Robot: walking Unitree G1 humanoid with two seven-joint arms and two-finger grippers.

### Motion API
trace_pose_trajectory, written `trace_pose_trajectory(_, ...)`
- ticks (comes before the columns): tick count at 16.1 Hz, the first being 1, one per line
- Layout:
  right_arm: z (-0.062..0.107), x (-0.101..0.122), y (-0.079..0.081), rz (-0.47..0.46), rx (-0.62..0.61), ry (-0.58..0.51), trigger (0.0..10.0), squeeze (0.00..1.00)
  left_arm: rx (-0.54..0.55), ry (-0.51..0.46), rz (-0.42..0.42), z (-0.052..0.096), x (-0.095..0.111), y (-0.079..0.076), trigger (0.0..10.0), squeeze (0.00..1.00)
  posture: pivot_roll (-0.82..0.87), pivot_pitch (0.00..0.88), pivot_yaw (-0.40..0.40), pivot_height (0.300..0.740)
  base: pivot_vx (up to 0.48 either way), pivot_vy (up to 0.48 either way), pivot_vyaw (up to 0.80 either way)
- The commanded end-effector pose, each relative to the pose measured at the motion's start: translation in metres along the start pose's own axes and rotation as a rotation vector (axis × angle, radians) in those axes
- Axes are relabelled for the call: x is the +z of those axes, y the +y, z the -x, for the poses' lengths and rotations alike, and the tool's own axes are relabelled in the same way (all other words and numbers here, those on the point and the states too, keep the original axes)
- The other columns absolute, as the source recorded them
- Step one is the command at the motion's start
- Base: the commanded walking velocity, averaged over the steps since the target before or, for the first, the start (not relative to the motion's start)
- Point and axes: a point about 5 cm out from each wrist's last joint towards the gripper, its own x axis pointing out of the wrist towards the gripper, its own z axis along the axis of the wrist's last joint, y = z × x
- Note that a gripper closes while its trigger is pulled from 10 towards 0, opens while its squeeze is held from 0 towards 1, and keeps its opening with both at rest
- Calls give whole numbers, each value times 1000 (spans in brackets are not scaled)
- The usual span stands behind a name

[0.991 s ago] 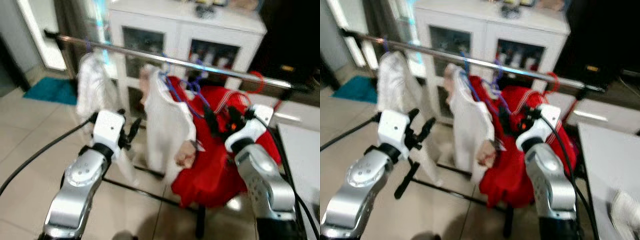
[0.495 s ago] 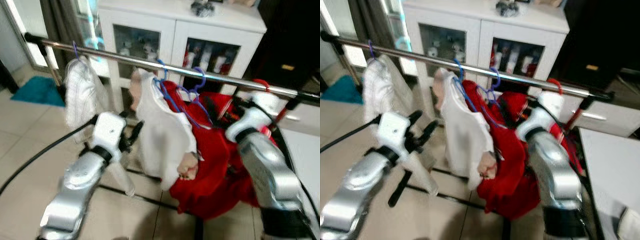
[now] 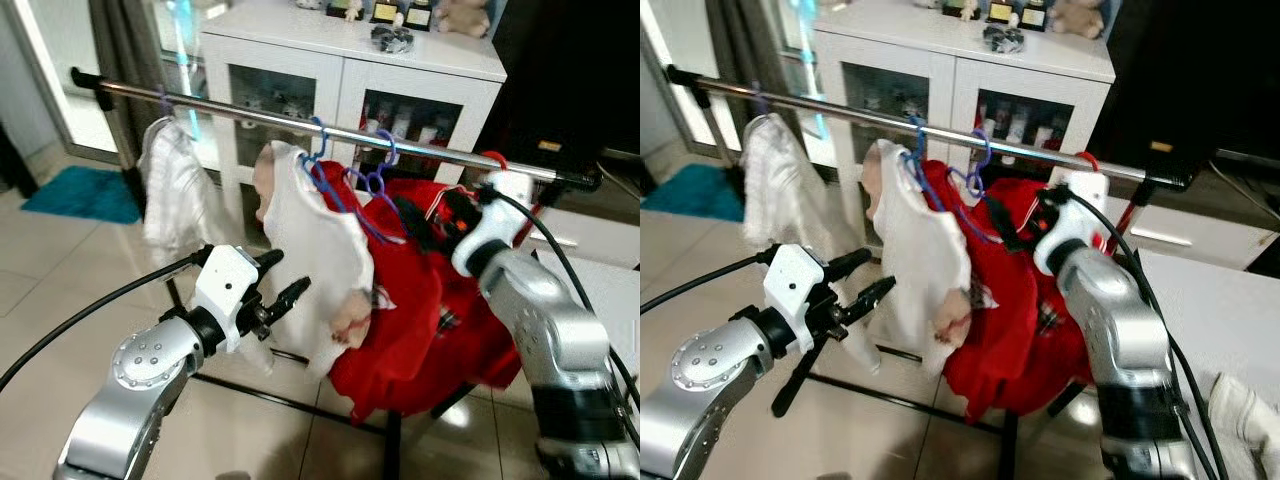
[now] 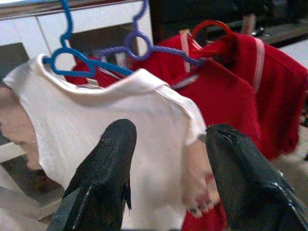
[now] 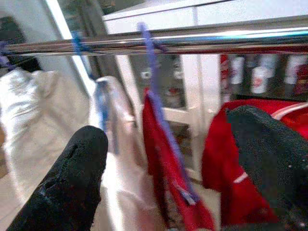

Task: Hang hanger

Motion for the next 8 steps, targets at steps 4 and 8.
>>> trace_pose_trajectory(4, -25, 2, -1, 1, 11, 101, 10000, 1000, -97, 33, -15, 0, 0, -4, 10000, 0, 90, 0, -67, 740, 0, 0, 0)
trace_pose_trajectory(8, -44, 7, 3, 31, 35, 118, 10000, 1000, -93, 24, -10, -1, 1, -2, 10000, 0, 94, 0, -72, 740, 0, 0, 0)
